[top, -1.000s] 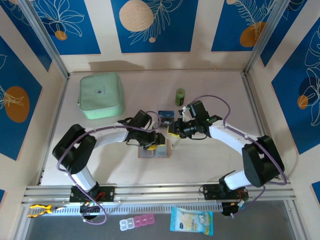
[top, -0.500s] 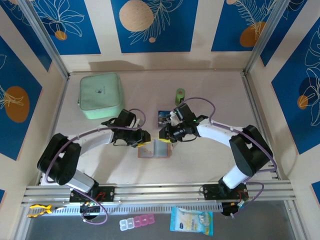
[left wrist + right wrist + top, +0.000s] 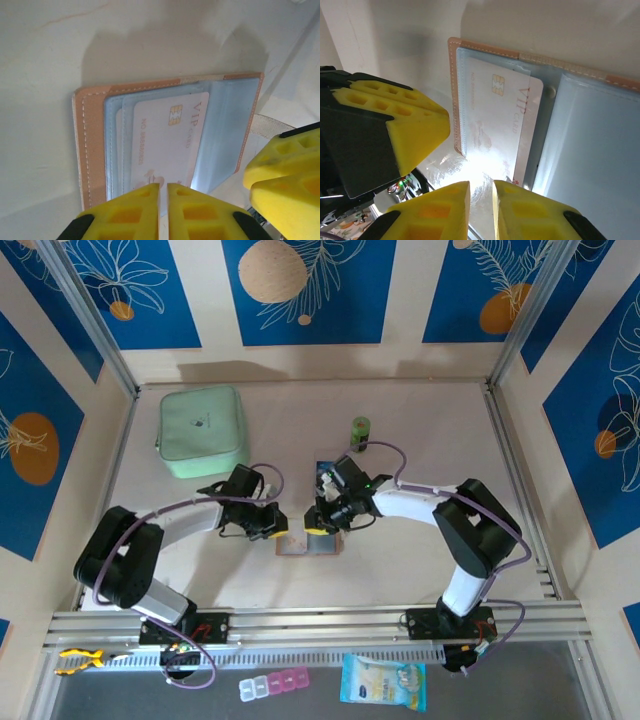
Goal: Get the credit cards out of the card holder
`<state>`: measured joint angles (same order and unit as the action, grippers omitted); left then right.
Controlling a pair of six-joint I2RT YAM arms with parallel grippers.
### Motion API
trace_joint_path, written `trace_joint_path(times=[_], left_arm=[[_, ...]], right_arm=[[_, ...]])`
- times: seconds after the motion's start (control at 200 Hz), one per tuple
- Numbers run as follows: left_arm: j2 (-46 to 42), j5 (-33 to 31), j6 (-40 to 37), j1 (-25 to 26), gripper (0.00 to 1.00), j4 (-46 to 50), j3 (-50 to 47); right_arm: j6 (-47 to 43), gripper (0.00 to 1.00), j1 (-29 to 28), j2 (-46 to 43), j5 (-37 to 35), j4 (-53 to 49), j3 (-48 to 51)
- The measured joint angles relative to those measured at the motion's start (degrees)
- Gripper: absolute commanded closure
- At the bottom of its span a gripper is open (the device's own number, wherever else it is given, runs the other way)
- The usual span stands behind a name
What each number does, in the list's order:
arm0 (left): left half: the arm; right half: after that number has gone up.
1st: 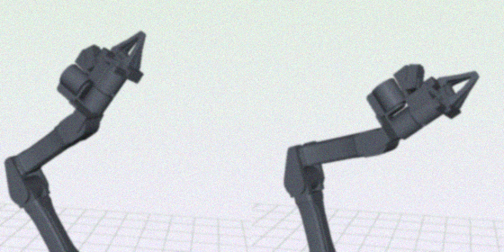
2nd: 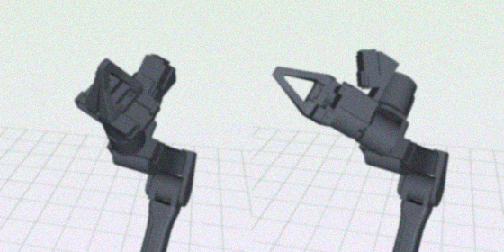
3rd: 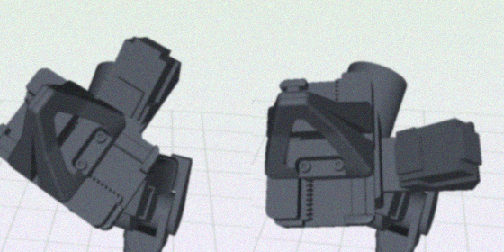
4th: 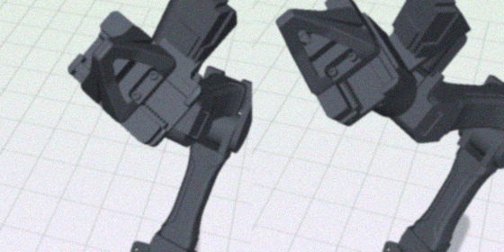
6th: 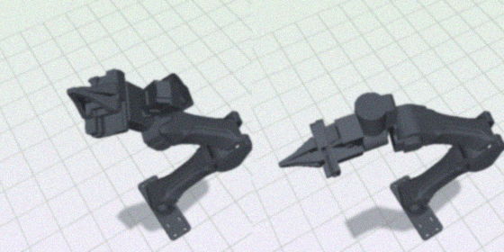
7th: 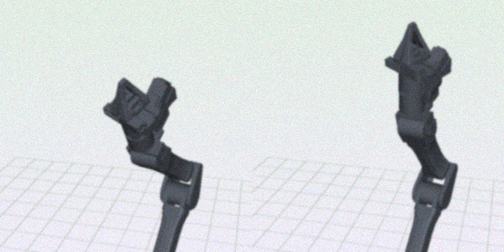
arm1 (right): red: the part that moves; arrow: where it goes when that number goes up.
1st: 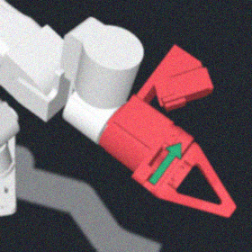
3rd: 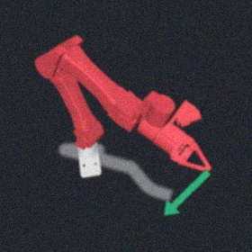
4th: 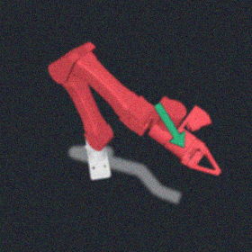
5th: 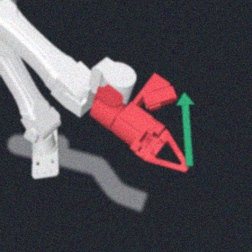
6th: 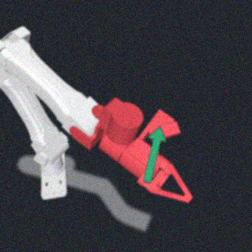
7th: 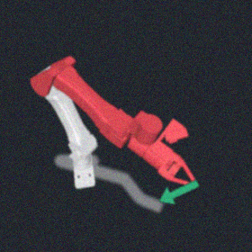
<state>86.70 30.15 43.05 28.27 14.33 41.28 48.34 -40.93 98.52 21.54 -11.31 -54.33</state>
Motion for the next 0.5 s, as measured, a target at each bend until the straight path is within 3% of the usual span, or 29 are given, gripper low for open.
trace_joint_path(times=[0.5], left_arm=[[2.3,-0.2,-1.6,-0.3,0.96,-0.5,-1.6]], right_arm=[[0.2,0.80,-1.0,3.8,-0.4,0.3,-1.0]])
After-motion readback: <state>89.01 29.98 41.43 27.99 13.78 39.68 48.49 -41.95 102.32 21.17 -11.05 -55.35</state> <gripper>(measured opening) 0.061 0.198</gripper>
